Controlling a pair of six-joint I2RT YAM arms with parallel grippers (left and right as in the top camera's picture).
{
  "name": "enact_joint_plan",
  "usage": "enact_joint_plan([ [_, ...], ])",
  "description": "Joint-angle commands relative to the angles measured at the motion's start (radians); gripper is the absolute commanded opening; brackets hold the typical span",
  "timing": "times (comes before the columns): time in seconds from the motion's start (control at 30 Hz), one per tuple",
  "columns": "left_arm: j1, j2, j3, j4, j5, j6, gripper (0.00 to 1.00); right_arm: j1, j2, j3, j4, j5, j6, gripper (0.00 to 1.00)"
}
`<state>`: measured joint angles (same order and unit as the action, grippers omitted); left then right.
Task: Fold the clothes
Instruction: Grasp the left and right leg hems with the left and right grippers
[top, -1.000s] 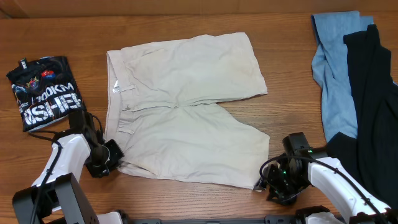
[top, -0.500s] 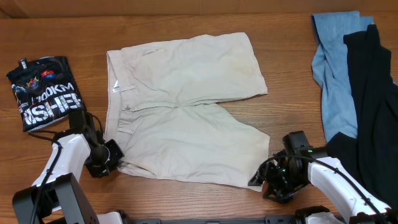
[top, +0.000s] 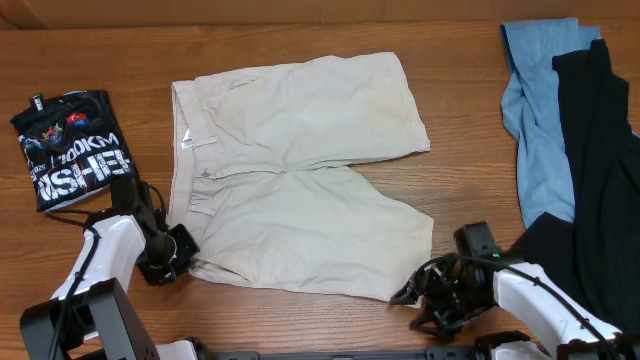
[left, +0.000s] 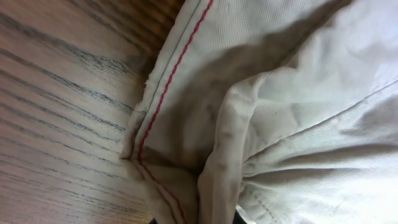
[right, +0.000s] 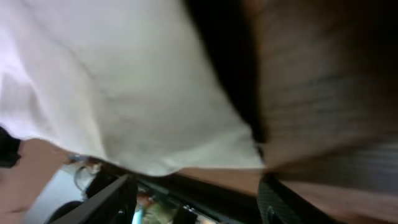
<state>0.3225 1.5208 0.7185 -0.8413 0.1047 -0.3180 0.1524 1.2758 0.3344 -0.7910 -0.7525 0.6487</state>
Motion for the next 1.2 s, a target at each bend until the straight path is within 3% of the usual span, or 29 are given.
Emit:
enact_joint_plan([
  [0.0,0.004,0.010,-0.022,0.000,-0.060,0.004,0.07,0.005,-0.008,-0.051,0.102,-0.007,0.068,0.66],
  [0.17,0.004,0.010,-0.022,0.000,-0.060,0.004,0.07,0.005,-0.008,-0.056,0.210,0.022,0.088,0.66],
  [0.5,0.004,0.010,-0.022,-0.007,-0.060,0.004,0.07,0.003,-0.008,-0.047,0.204,0.087,0.148,0.64],
  [0.87,0.004,0.010,-0.022,-0.007,-0.060,0.004,0.07,0.003,-0.008,0.148,-0.011,0.402,0.136,0.66],
  [1.17,0.004,0.010,-0.022,-0.006,-0.060,0.004,0.07,0.004,-0.008,0.153,-0.070,0.410,0.109,0.66],
])
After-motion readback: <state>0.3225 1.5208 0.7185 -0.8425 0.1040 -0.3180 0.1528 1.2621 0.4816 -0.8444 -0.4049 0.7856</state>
